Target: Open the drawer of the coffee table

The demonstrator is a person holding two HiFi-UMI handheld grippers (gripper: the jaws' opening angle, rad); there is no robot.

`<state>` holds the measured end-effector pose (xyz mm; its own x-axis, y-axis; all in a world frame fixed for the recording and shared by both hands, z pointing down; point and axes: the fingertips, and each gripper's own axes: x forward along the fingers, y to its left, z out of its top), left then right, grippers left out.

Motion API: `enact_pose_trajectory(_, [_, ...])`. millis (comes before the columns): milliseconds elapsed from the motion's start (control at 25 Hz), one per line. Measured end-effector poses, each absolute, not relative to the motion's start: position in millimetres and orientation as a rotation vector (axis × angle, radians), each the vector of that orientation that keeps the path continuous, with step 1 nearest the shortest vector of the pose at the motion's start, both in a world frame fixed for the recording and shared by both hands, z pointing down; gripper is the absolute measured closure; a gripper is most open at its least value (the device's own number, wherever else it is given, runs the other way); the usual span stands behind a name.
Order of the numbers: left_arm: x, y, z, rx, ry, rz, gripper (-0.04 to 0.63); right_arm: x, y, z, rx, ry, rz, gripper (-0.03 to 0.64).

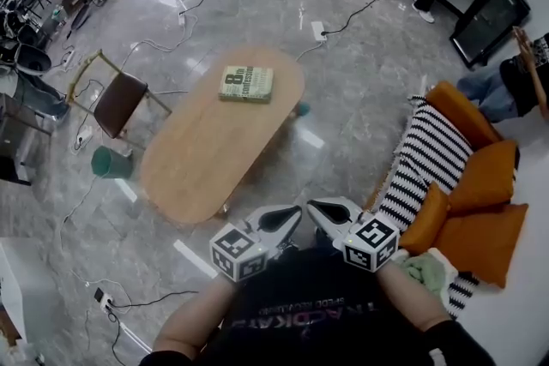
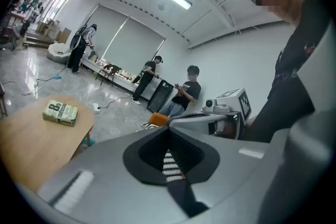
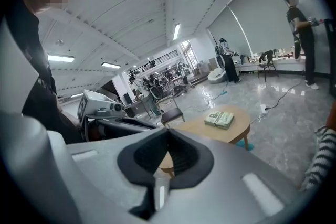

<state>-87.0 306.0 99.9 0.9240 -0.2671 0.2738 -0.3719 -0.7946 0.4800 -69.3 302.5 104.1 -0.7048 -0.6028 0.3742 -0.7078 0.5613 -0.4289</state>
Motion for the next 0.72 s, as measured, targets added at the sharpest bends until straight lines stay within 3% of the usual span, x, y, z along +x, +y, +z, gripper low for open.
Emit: enact_pose_trajectory(720, [-62, 284, 106, 2.490, -0.477, 0.267, 0.594, -38, 280, 108, 1.125, -2.608, 0.842, 0.616])
